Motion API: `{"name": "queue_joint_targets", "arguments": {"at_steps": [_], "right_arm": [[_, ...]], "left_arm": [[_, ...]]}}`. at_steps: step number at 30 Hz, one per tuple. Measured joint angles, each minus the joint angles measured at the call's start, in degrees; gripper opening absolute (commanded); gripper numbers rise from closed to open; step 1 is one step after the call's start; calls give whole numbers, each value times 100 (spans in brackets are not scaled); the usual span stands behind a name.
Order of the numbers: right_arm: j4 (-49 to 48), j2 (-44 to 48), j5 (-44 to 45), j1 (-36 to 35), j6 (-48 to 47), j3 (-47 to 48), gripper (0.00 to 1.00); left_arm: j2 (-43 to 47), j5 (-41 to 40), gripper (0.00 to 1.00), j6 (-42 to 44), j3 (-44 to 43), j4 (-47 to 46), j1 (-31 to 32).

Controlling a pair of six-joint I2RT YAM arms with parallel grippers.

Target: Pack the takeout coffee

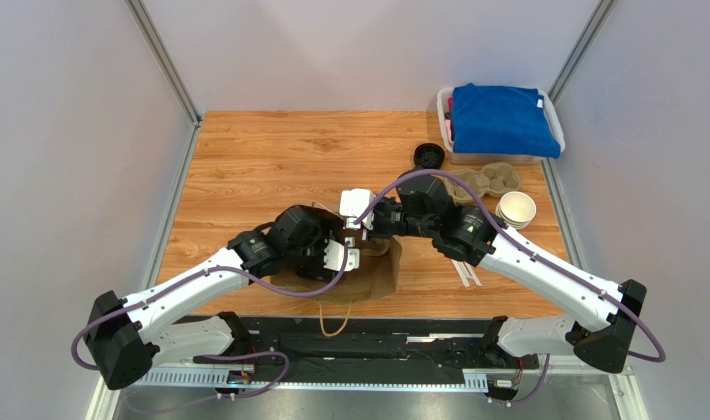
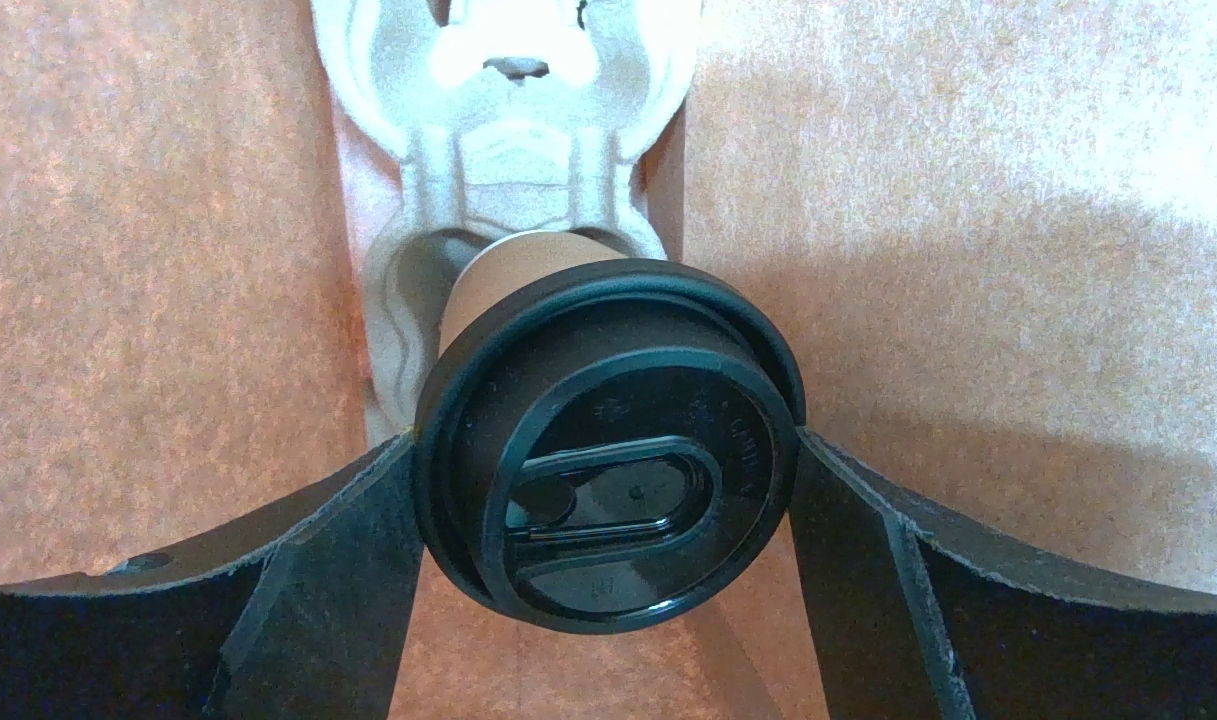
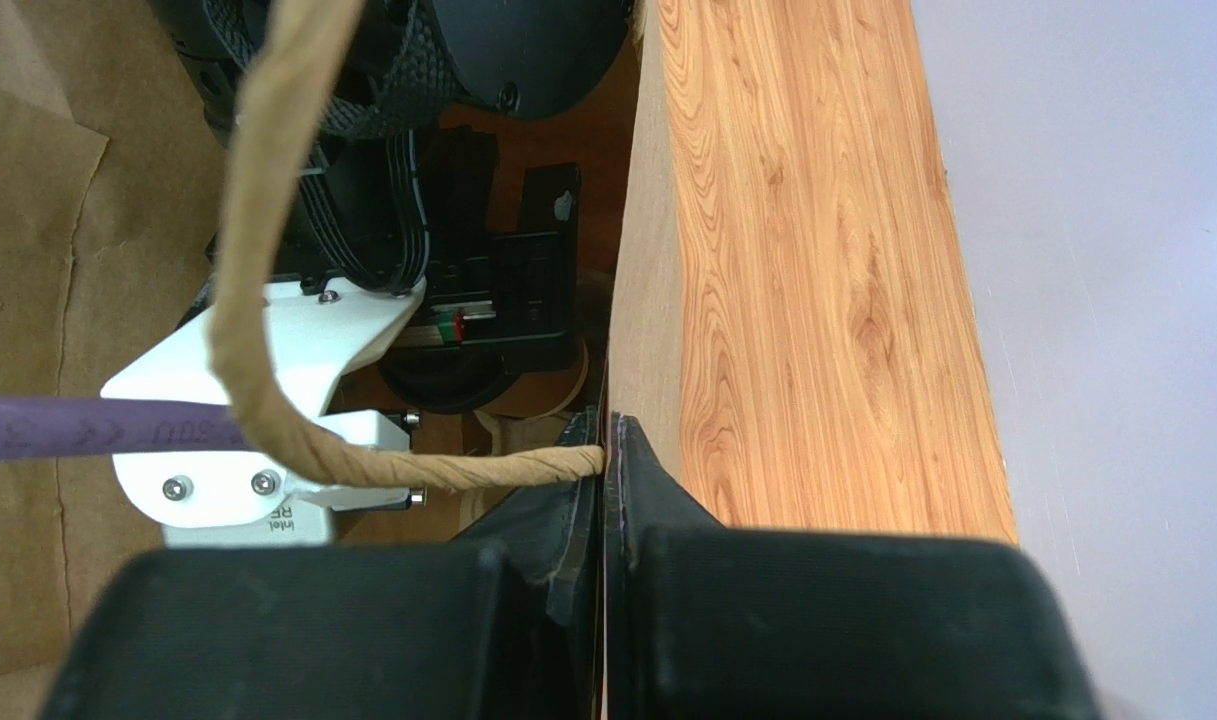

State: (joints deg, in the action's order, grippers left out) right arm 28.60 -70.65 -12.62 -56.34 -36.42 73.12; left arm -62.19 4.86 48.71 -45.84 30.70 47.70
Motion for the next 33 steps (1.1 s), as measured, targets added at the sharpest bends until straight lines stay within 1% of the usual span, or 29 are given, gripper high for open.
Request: {"name": "queue_joint_targets", "arguments": {"at_steps": [9, 16, 25, 33], "right_arm": [[-20, 0, -83, 2, 2, 0, 0], [-11, 0, -92, 57, 20, 0, 0], [-11, 0, -203, 179, 122, 0, 0], [-13, -44, -645, 555, 520, 72, 0]], "left_arm": [[149, -81, 5, 50, 2, 68, -17], [-223, -208, 5, 37, -66, -15, -17], [-485, -232, 5, 35, -214, -70, -22], [-649, -70, 5, 94, -361, -63, -24]]}}
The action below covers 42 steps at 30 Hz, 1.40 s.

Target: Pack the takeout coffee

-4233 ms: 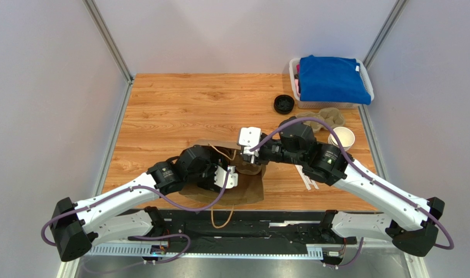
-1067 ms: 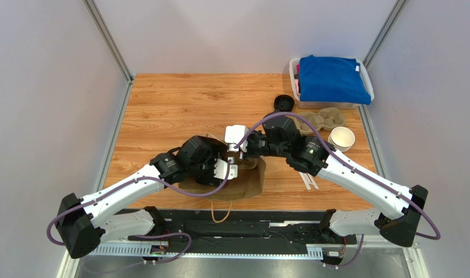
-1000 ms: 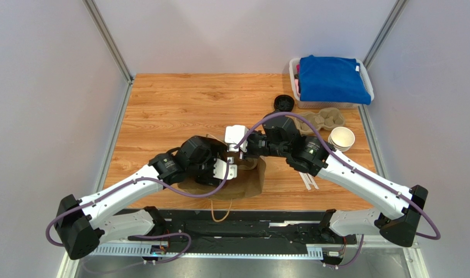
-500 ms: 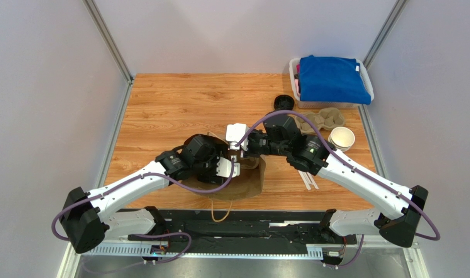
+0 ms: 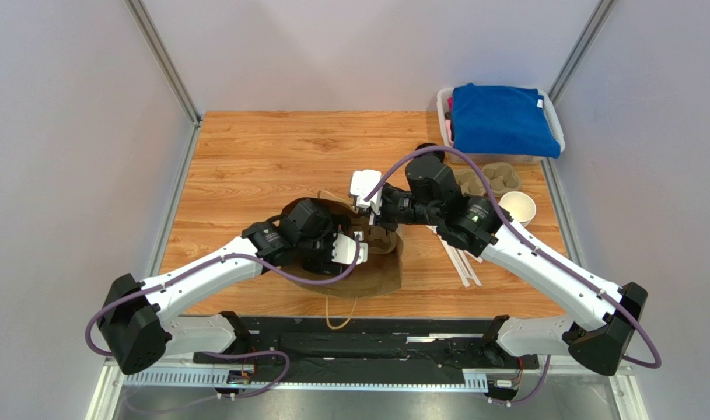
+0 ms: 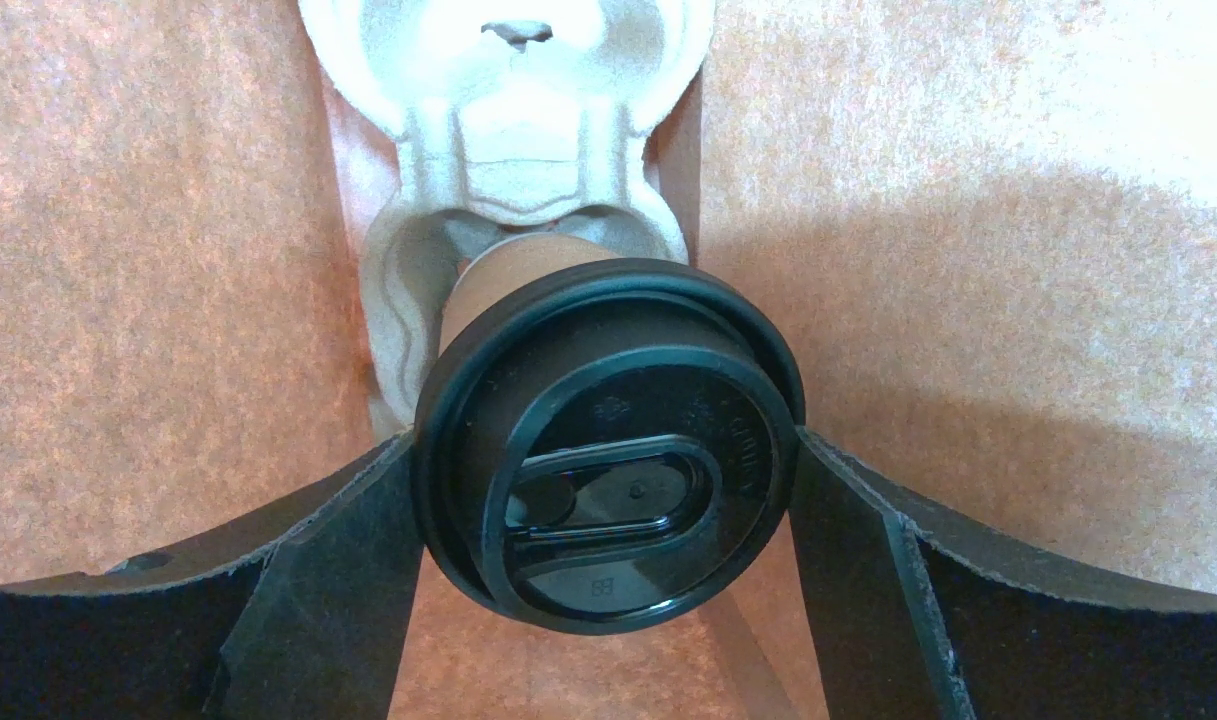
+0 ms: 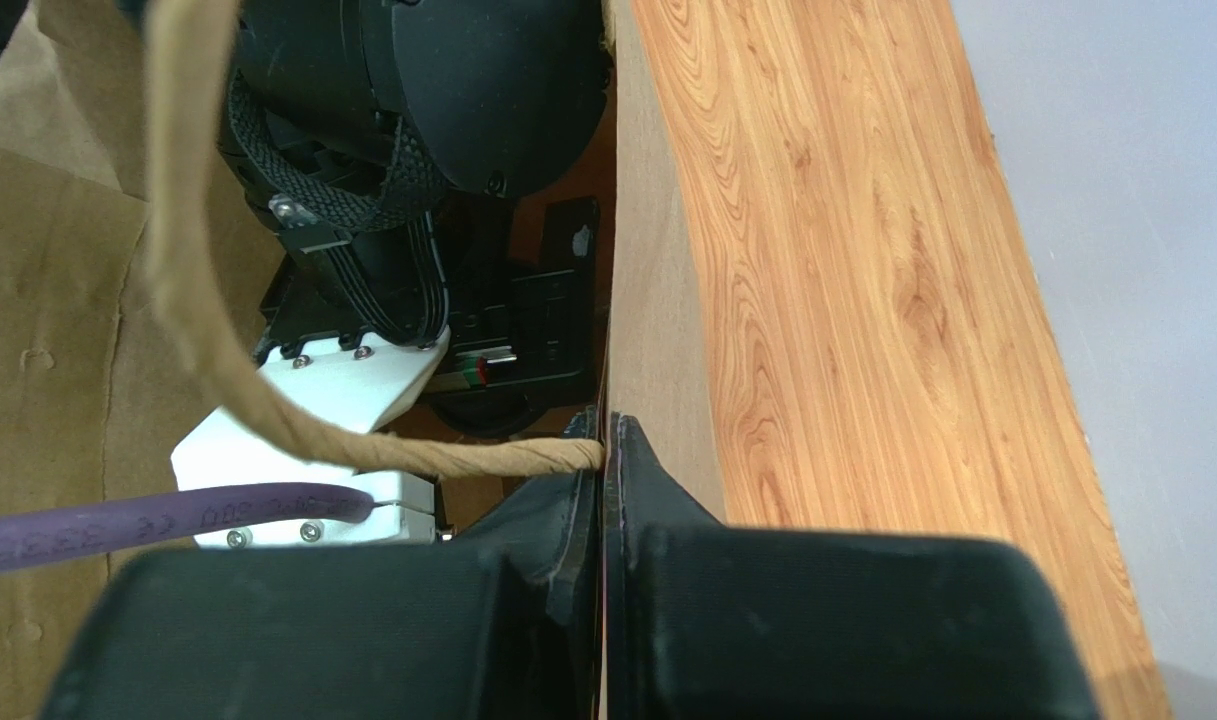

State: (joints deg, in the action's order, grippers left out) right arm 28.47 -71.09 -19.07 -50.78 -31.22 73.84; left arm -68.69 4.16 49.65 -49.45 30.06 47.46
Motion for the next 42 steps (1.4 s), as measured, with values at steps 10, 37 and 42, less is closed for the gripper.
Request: {"name": "queue_joint_targets", "arguments": {"at_steps": [10, 37, 42], "right_arm": [[33, -2, -433, 175, 188, 11, 0], [610, -986, -2208, 1591, 708, 1032, 0], [848, -1539, -2702, 1987, 817, 1574, 0]], "left_arm": [[0, 142, 5, 66, -76, 68, -2], [-1384, 566, 5, 63, -1429, 911, -278], [-1915, 763, 5, 63, -2068, 1314, -494]]}}
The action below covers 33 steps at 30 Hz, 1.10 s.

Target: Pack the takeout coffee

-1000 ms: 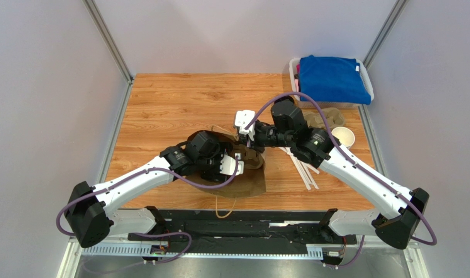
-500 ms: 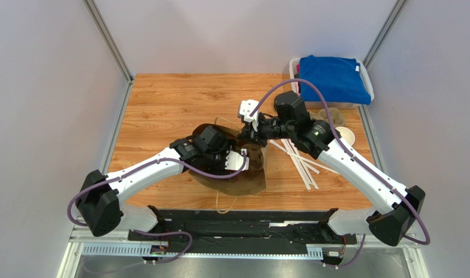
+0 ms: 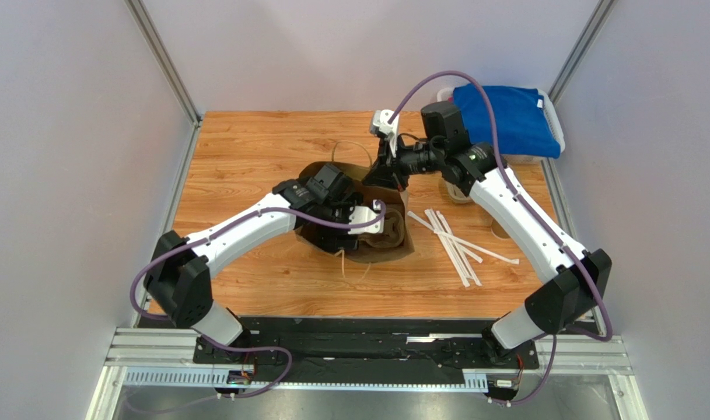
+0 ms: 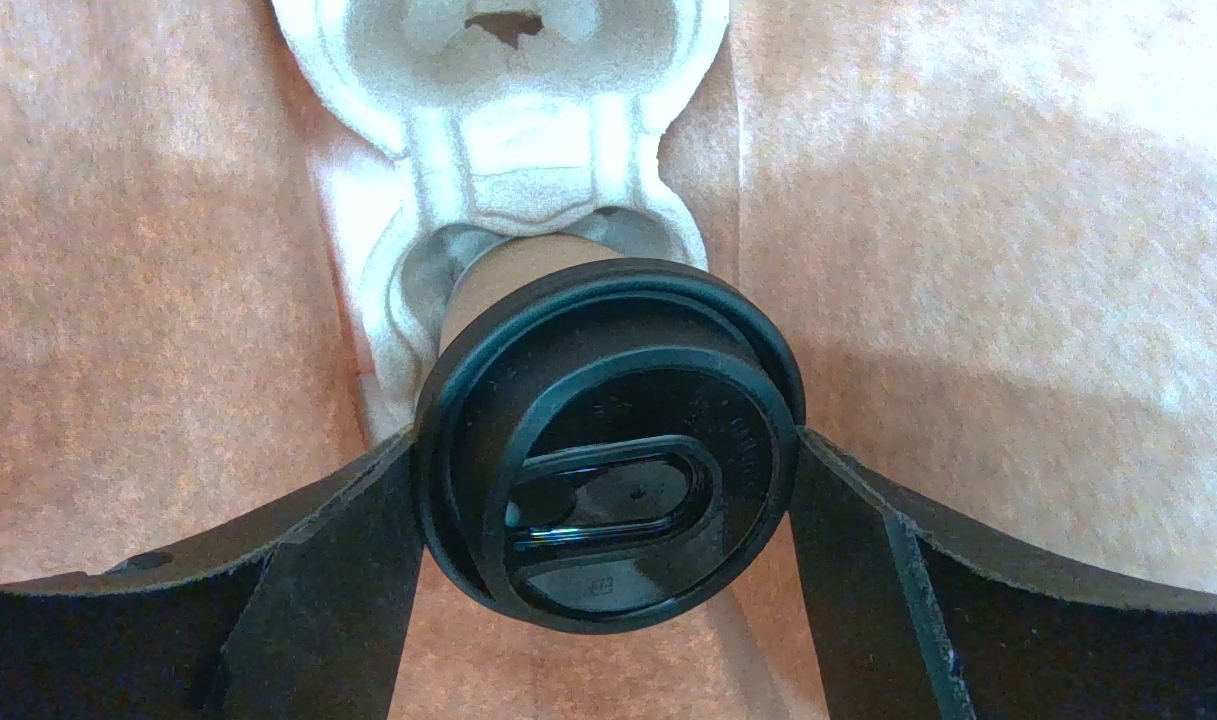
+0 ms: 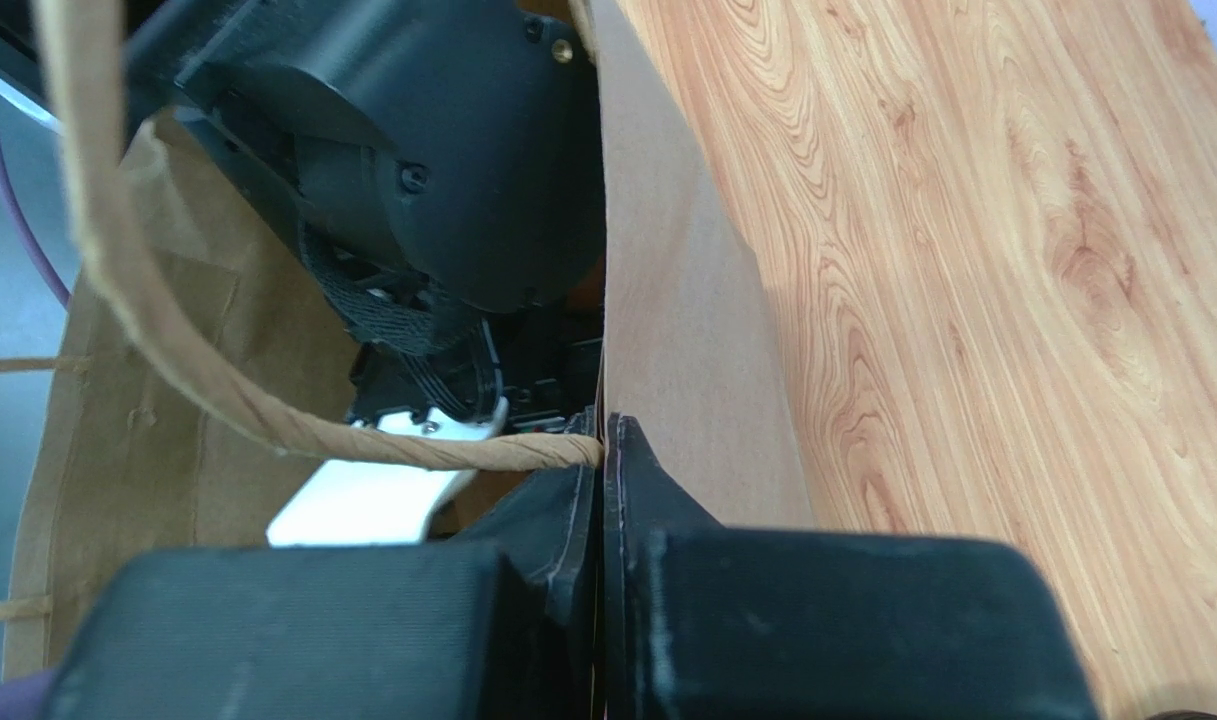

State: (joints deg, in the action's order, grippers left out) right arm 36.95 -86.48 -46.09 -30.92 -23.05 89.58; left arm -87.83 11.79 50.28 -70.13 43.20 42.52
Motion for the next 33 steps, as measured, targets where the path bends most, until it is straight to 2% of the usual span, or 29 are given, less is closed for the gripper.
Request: {"name": "queue_joint_targets", "arguments": {"at_steps": [6, 17, 33], "right_arm": [[138, -586, -396, 350, 55, 529, 0], [553, -1471, -931, 800, 122, 1486, 0], [717, -2135, -1141, 1027, 177, 2181, 0]], "left_arm": [[-691, 225, 5, 9, -739, 339, -299], [-1416, 455, 5, 210, -1488, 710, -509], [-2288, 573, 6, 382, -2498, 1257, -706]]}}
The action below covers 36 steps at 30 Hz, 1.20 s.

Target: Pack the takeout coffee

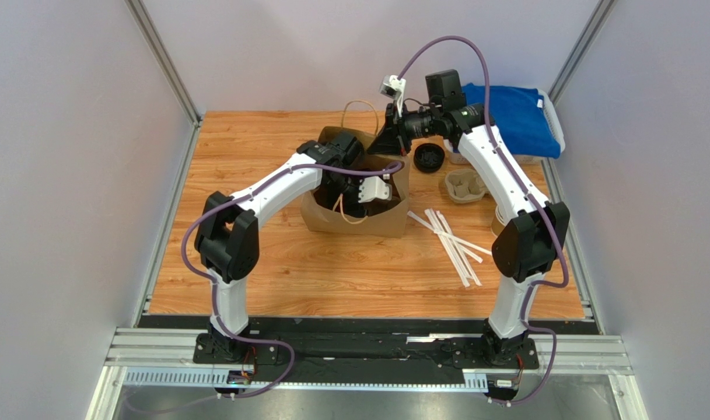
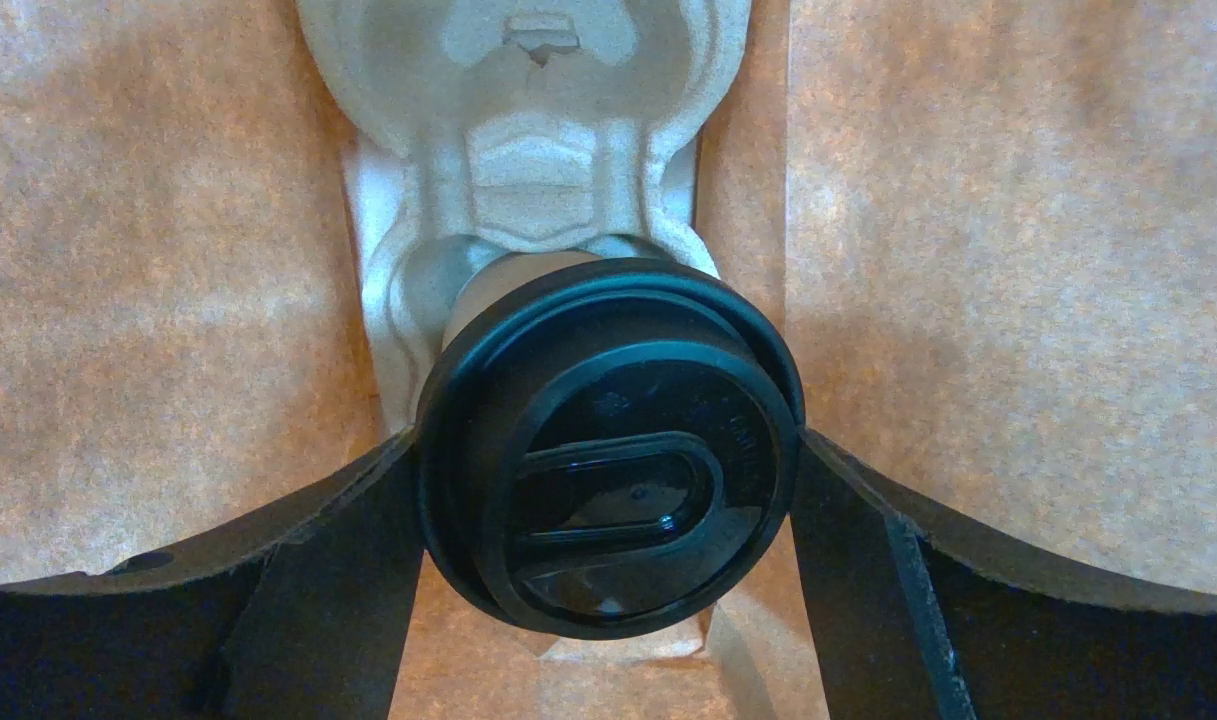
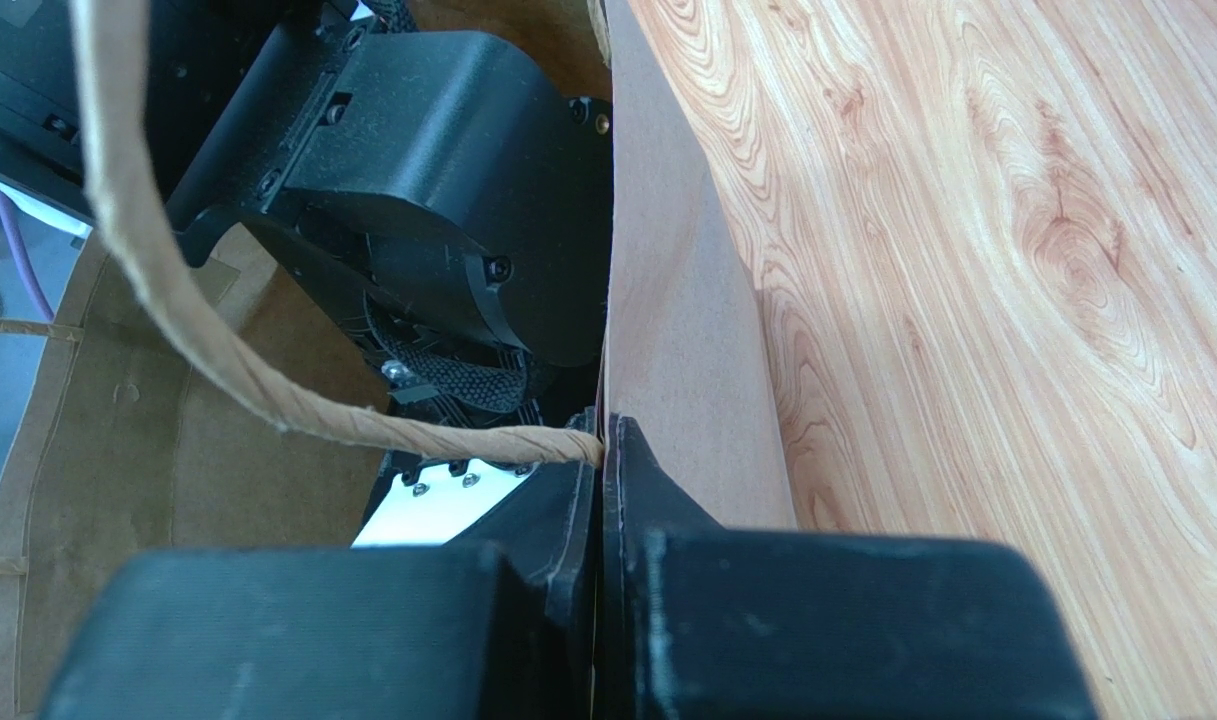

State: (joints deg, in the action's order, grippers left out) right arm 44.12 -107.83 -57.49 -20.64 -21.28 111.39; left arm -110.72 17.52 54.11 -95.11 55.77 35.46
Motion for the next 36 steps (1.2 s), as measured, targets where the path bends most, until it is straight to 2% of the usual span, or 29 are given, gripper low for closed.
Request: {"name": "queue_joint_targets", "arguments": {"at_steps": [16, 25, 36], "right_arm": [[188, -144, -173, 44, -15, 190, 0], [-42, 855, -190, -216, -326, -990, 0], [20, 2177, 267, -798, -1106, -2188, 0]], "left_arm": [[-50, -72, 6, -7, -61, 72, -2], [887, -708, 8, -437, 1331, -1010, 393], [1882, -1875, 10, -1207, 2782, -1971, 1340]]}}
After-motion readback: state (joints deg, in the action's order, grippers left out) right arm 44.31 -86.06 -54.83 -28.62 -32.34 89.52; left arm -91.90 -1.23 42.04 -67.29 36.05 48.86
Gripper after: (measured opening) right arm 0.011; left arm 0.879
